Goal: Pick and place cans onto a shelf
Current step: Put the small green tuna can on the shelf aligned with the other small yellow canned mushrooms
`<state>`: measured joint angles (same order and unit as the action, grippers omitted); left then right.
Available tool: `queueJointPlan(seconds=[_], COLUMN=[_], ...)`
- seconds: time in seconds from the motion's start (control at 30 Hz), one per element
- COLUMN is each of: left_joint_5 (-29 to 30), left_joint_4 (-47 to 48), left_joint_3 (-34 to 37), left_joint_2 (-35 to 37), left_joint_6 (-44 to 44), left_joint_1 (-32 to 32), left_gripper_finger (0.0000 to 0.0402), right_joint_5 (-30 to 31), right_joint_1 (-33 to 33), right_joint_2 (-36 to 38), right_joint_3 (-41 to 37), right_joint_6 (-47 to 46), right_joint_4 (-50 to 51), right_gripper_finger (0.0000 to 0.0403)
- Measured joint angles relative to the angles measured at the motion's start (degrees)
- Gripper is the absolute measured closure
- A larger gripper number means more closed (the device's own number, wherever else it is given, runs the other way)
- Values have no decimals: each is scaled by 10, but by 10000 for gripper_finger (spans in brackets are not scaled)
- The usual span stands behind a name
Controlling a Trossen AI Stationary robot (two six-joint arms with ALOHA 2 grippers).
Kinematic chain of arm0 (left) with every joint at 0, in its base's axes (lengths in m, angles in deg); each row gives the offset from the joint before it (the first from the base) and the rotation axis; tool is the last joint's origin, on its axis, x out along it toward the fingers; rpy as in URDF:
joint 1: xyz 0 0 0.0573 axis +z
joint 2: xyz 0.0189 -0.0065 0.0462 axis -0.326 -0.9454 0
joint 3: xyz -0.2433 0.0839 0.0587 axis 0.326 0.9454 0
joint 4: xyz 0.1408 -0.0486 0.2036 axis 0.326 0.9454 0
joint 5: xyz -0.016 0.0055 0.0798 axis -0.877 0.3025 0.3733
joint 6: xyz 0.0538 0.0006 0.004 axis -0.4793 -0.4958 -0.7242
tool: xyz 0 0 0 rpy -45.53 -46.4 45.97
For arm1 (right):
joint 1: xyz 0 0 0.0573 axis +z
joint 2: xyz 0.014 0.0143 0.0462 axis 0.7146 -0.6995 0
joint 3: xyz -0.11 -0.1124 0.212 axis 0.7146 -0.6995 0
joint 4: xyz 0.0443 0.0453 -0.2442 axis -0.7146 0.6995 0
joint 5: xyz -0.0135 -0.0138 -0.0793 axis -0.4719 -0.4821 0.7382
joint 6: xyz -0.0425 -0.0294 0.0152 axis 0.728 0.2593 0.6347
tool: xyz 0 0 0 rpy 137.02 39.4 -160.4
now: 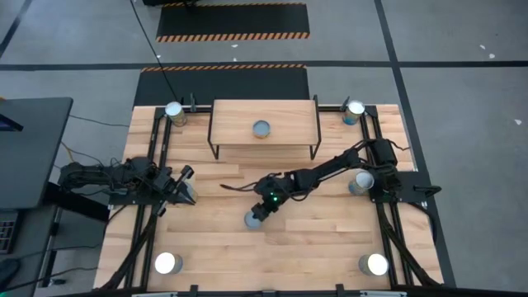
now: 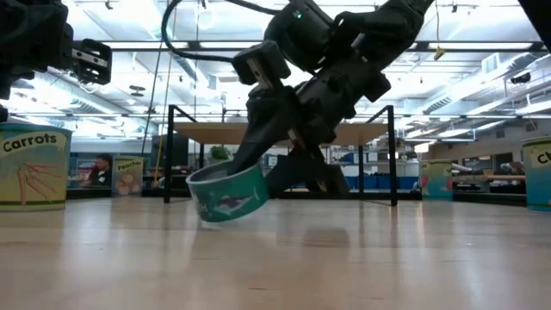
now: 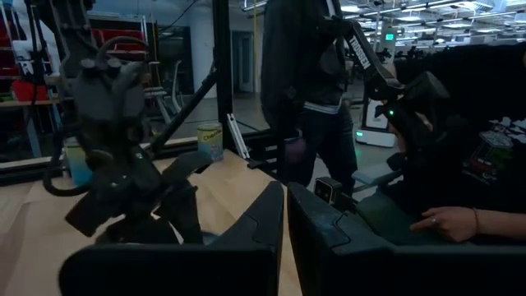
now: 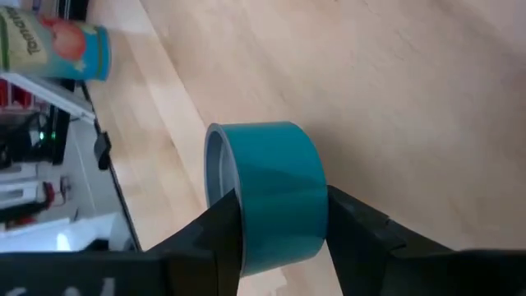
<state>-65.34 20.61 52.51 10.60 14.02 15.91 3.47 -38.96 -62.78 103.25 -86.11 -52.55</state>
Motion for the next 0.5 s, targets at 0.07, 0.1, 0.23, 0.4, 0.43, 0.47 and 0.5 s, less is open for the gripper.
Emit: queueJointPlan(seconds=[0.07,0.1,0.23,0.4,0.43,0.47,0.5], left_joint_5=[0,0,0,0,0,0,0], left_joint_4=[0,0,0,0,0,0,0], left_joint_3=[0,0,0,0,0,0,0], left_joint_2=[0,0,0,0,0,0,0], left_joint_6=[0,0,0,0,0,0,0], left_joint_1=[0,0,0,0,0,0,0], left_gripper_finger=[374,374,374,374,374,374,374], right_joint_5=[14,20,40,43,43,43,43], right_joint_1=[2,2,3,3,3,3,4], right_joint_2=[0,0,0,0,0,0,0], right_joint_3=[0,0,0,0,0,0,0], right_joint_6=[4,6,26,67,79,92,107], right_joint_4=[0,1,0,0,-1,-2,-1], right_gripper_finger=[241,238,219,183,175,167,159])
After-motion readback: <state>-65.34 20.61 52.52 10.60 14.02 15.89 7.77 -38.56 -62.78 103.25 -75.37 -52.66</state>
